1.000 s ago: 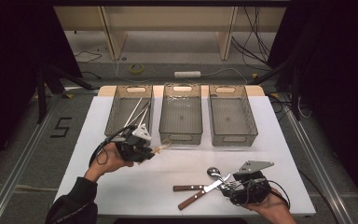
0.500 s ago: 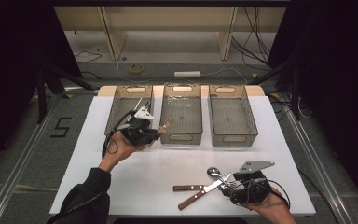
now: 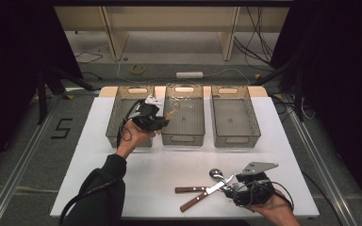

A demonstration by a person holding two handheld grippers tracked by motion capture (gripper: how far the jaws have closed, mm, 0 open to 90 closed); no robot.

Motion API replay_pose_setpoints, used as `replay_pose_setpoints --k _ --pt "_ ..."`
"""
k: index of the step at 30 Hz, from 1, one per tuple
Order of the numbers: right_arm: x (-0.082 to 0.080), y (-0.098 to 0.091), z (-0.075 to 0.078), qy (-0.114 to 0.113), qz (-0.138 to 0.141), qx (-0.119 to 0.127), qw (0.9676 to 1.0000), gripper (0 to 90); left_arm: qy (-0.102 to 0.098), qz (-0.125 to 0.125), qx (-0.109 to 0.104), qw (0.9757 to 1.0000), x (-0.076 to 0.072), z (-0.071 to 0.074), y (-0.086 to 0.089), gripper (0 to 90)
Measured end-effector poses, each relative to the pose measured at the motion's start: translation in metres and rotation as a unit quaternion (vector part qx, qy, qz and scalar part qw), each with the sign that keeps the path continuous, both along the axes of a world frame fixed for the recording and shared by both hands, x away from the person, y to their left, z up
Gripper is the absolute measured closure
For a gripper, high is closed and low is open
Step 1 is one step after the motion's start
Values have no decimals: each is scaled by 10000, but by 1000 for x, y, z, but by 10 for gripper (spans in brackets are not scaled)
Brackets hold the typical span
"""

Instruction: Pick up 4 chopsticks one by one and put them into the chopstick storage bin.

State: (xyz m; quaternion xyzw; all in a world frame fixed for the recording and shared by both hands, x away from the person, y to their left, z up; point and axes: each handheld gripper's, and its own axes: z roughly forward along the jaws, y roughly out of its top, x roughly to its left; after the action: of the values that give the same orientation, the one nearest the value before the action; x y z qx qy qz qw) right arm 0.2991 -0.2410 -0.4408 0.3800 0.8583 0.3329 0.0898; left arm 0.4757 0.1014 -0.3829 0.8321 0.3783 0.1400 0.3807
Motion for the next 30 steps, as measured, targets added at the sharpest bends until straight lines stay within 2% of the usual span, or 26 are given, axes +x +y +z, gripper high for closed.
replay_pose_setpoints --k 2,4,14,30 --pt "0 0 0 -10 2 -3 10000 288 17 46 -149 9999 4 1 -2 766" --pt "0 0 0 -5 0 7 10000 288 -11 92 -180 9998 7 0 -5 766" --pt "0 0 0 -9 17 -6 10000 288 -53 186 -144 9997 19 -2 -20 765" --pt "-1 -3 -2 17 16 3 10000 288 -32 343 -121 9993 31 -3 -26 766"
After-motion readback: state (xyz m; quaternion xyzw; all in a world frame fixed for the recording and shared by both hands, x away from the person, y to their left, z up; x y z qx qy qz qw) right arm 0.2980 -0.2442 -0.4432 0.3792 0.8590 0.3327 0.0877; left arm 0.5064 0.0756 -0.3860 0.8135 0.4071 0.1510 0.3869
